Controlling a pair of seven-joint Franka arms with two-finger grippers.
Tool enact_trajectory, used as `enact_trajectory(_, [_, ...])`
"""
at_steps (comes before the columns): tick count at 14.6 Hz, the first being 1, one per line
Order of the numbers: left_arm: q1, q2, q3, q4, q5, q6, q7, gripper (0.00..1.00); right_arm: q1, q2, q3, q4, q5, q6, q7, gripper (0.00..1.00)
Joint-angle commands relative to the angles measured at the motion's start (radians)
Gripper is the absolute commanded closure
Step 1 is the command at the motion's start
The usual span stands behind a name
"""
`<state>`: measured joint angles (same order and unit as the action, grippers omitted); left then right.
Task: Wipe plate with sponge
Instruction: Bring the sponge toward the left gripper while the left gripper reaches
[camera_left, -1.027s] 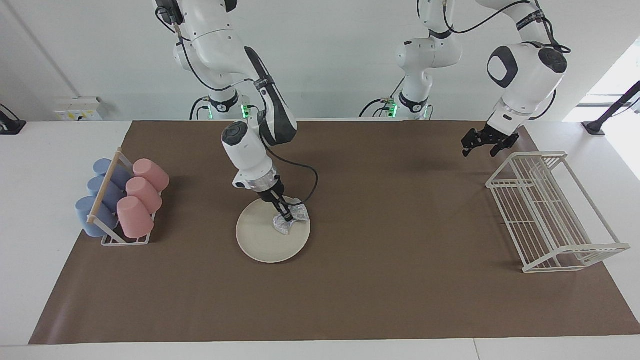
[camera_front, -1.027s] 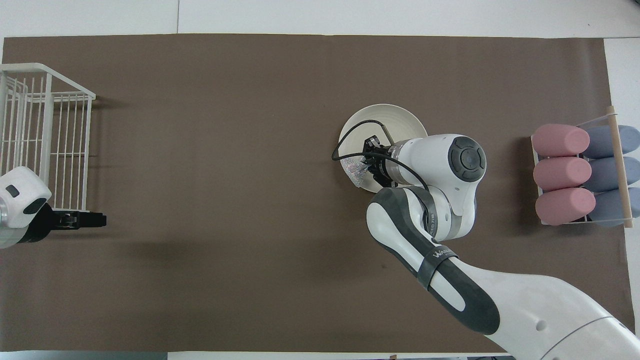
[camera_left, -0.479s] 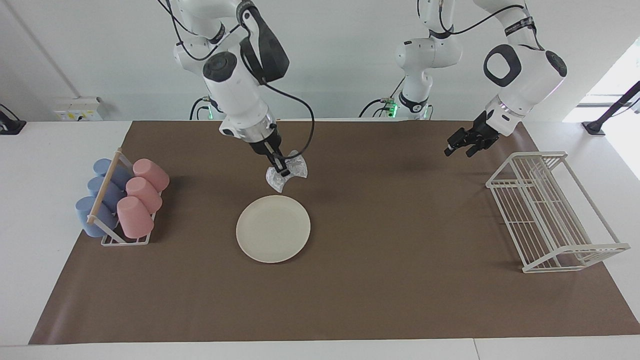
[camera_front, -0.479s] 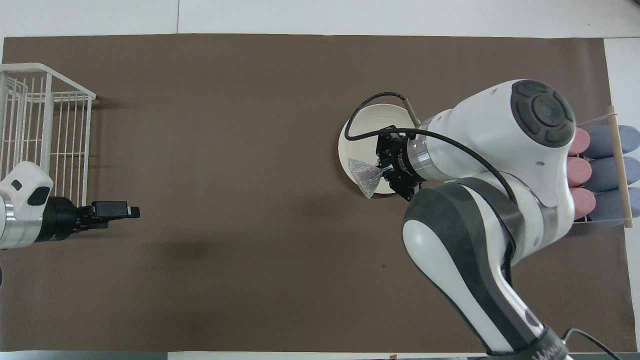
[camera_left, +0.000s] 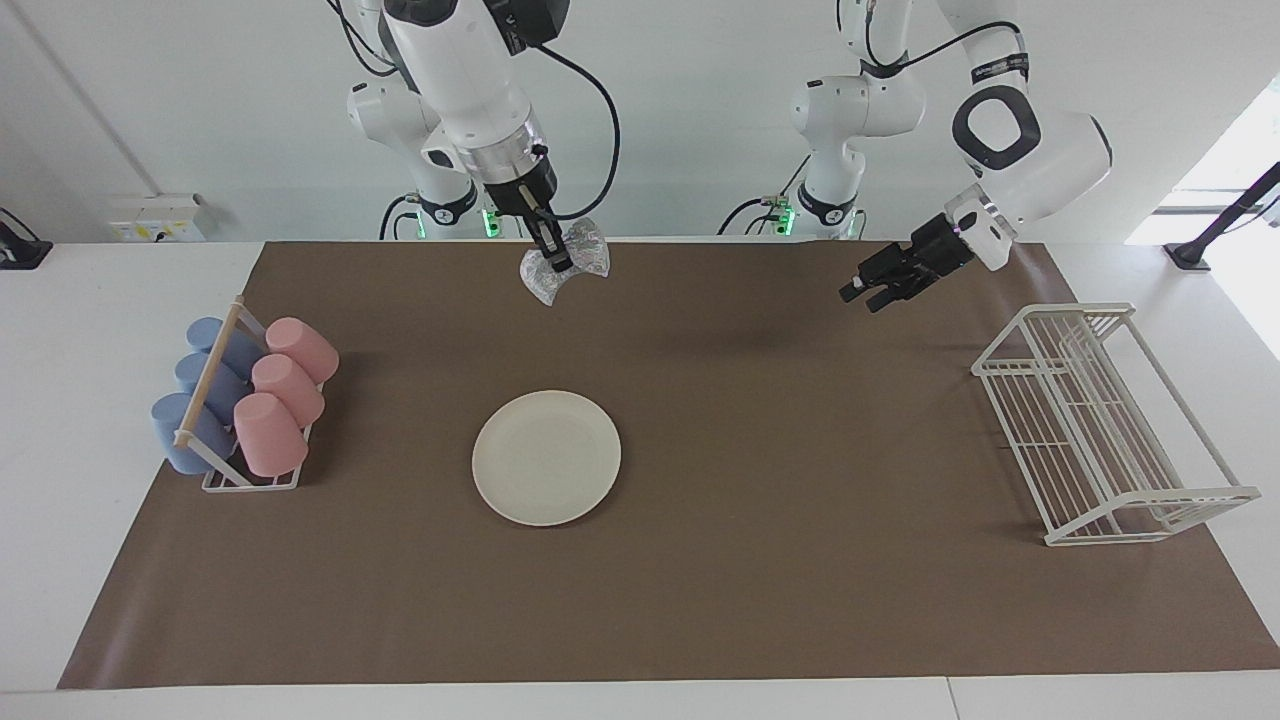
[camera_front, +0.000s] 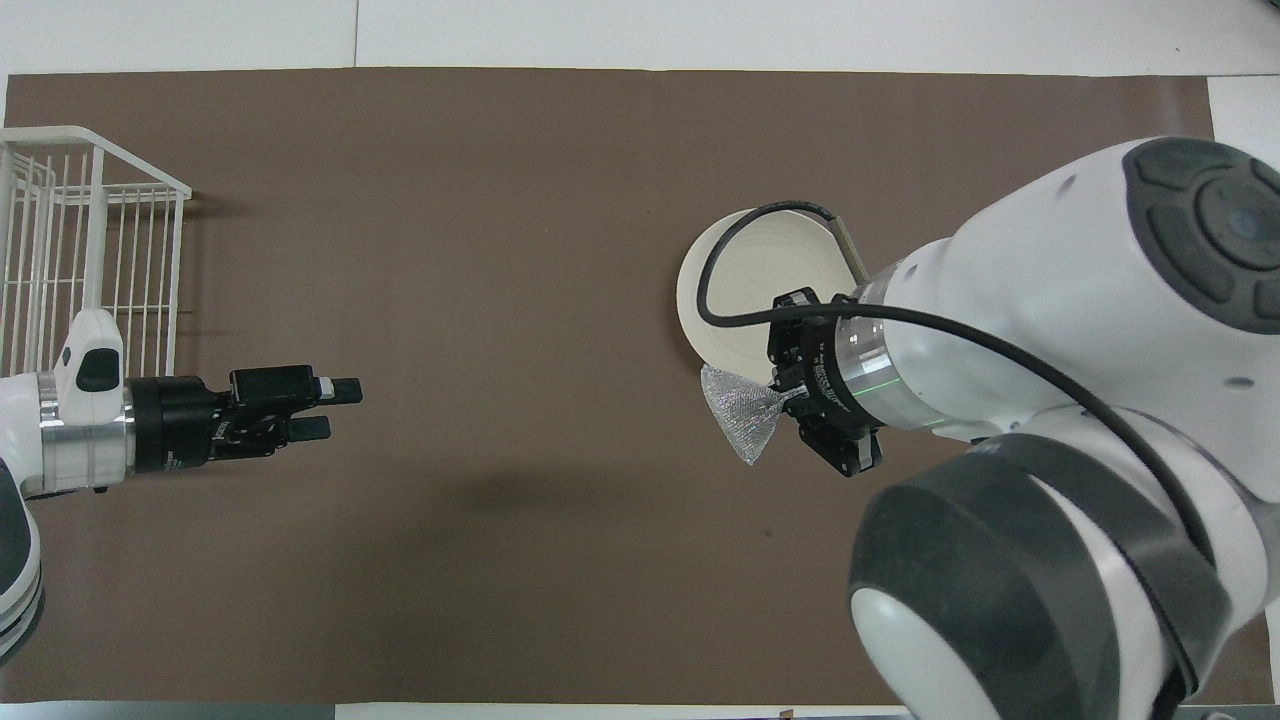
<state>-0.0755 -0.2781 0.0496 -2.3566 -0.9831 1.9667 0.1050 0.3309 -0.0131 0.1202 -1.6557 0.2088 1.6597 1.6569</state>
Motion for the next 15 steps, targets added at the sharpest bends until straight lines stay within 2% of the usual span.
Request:
enact_trajectory(1, [-0.004,-0.019,0.013,0.031,-0.124,-0.083,-0.021,0.0,0.02,0.004,0.012,0.033,-0.043,-0.023,0.052,1.0])
enact_trajectory(3, [-0.007,-0.021,0.007,0.053,-0.157,-0.115,-0.076,0.0,0.065,0.005,0.015,0.039,-0.039,-0.005,0.116,1.0])
enact_trajectory(6, [-0.064,-0.029,-0.007,0.053,-0.248,-0.089,-0.087,0.0,0.092,0.012,0.016,0.056,-0.037,0.012,0.196,1.0])
enact_trajectory(10, [-0.124,-0.042,-0.051,0.053,-0.301,-0.049,-0.12,0.0,0.17,0.033,0.018,0.057,-0.043,0.089,0.348,1.0])
enact_trajectory(15, [-0.15,-0.056,-0.146,0.063,-0.374,0.05,-0.205,0.0,0.175,0.042,0.018,0.062,-0.066,0.101,0.359,1.0])
